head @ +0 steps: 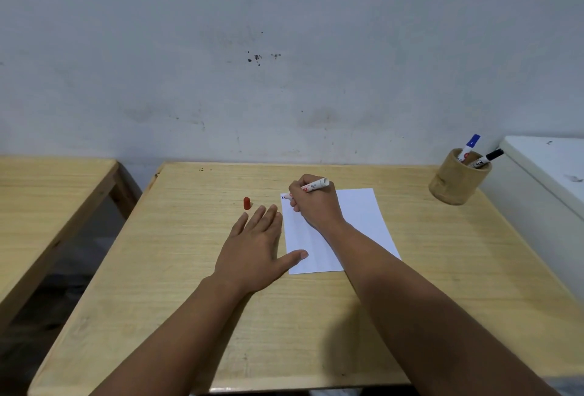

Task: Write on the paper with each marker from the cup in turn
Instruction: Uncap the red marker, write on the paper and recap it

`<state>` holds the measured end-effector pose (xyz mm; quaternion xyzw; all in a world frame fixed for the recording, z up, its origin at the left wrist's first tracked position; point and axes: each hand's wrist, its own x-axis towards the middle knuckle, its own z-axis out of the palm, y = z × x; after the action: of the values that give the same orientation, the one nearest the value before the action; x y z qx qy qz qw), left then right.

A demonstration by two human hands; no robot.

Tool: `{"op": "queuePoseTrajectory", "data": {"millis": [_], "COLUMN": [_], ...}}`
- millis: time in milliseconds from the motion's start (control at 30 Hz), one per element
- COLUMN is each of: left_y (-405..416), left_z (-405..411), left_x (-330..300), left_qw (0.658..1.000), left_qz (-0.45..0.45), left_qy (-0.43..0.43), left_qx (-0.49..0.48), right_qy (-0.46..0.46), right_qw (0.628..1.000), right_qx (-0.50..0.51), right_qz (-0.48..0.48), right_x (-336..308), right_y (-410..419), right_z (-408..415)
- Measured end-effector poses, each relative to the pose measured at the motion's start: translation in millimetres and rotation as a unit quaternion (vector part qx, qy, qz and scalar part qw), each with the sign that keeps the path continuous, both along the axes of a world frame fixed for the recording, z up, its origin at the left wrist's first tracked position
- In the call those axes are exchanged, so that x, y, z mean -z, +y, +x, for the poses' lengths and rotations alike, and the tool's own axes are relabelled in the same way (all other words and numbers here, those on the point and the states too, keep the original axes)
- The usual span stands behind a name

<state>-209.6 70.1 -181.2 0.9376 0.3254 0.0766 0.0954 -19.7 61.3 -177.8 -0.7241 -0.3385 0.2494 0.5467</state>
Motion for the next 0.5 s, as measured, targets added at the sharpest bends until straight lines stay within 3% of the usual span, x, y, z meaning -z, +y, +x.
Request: {"op": "queuePoseTrajectory", "data": {"millis": [100, 200, 367, 500], "left_y": [0, 1, -1, -5], "left_z": [0, 0, 1, -1], "left_x": [0, -1, -5, -9], "left_qw": [1.000, 1.000, 1.000, 0.993], "left_qz": [-0.001, -0.008, -0.009, 0.043], "left_qy": [0.005, 0.004, 0.008, -0.110], "left_qx": [0.000, 0.002, -0.004, -0.031], "right_qy": [0.019, 0.089, 0.126, 0.212], "right_qw": [1.000, 0.993, 0.976, 0.964], "right_qx": [0.005, 0.027, 0.087, 0.053], "right_qz": [0.012, 0.069, 0.154, 0.150], "right_x": [-2, -12, -51, -79], "right_y": [-1, -4, -17, -37], "right_z": [-1, -1, 11, 24]}}
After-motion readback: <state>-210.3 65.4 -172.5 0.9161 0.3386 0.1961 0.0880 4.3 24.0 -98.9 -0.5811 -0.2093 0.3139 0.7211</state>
